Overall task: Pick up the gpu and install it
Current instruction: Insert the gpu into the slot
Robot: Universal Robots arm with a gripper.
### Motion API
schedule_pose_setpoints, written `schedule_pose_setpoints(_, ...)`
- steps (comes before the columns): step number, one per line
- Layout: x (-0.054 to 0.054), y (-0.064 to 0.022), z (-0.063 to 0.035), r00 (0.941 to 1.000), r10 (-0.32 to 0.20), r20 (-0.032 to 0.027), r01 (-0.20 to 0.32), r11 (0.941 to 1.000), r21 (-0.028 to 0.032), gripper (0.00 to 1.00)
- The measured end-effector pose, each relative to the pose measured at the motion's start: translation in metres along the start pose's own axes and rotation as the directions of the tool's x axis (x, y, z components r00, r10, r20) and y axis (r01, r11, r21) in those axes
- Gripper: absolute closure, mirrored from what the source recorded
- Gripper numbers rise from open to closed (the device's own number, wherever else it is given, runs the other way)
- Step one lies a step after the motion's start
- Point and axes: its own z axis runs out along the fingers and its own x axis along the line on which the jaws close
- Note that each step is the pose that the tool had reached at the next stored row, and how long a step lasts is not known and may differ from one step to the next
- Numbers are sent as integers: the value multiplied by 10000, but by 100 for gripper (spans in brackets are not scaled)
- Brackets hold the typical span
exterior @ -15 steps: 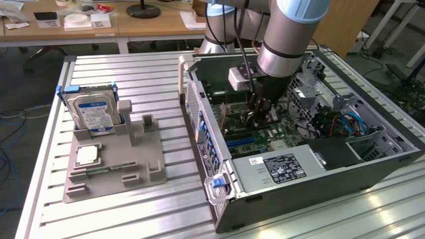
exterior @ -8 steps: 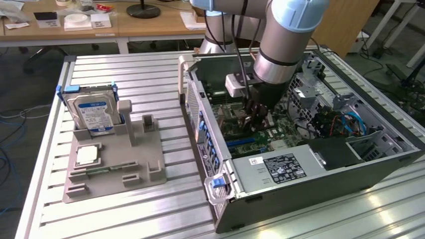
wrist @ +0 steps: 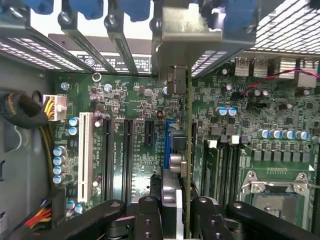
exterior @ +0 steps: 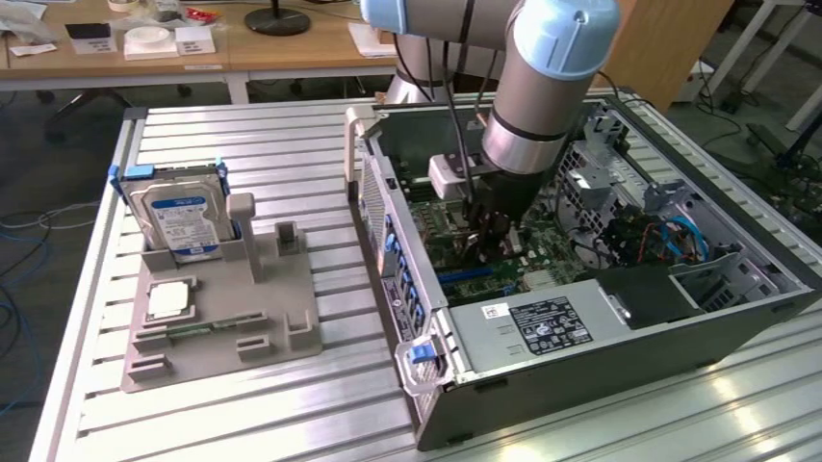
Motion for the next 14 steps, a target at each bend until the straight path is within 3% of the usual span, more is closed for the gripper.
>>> schedule_pose_setpoints(14,23,54,44,10000,3,-15,-3,10000,0,72)
